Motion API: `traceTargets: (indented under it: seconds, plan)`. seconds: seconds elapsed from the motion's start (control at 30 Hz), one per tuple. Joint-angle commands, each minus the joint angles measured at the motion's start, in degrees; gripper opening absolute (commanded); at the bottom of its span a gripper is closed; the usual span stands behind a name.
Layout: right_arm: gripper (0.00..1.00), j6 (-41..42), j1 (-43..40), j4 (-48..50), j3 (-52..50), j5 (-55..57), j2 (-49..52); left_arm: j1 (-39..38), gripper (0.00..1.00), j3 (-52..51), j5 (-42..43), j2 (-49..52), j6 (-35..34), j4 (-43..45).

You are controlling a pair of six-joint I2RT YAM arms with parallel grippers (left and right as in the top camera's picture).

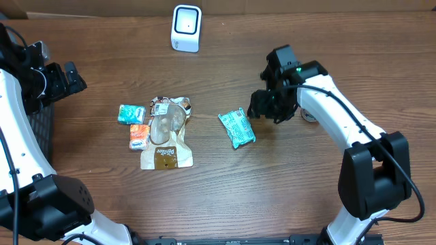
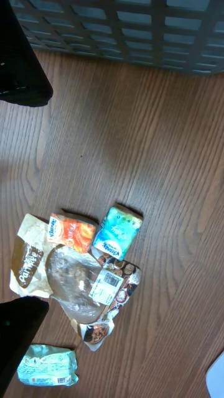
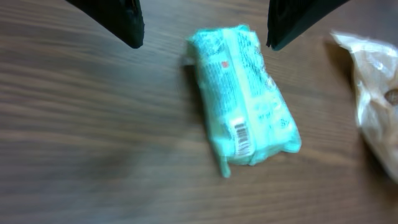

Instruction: Scan the item barcode

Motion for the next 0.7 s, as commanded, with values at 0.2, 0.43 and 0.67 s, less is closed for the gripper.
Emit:
traceTargets:
  seconds: [0.2,0.43,0.67]
  plan:
    - [0.55,4.6,0.7,12.6,-14.1,-9.3,-1.2,0.0,1.0,0.1,0.7,0.1,1.1,0.0]
    - [0.49,10.6,0.9,19.6,-18.9,-10.3,-1.1,0.0,1.0,0.1,0.7,0.1,1.1,0.0]
    - [0.44,15.6,1.8,21.3,-19.3,-10.8,1.5,0.0,1.0,0.1,0.7,0.1,1.1,0.0]
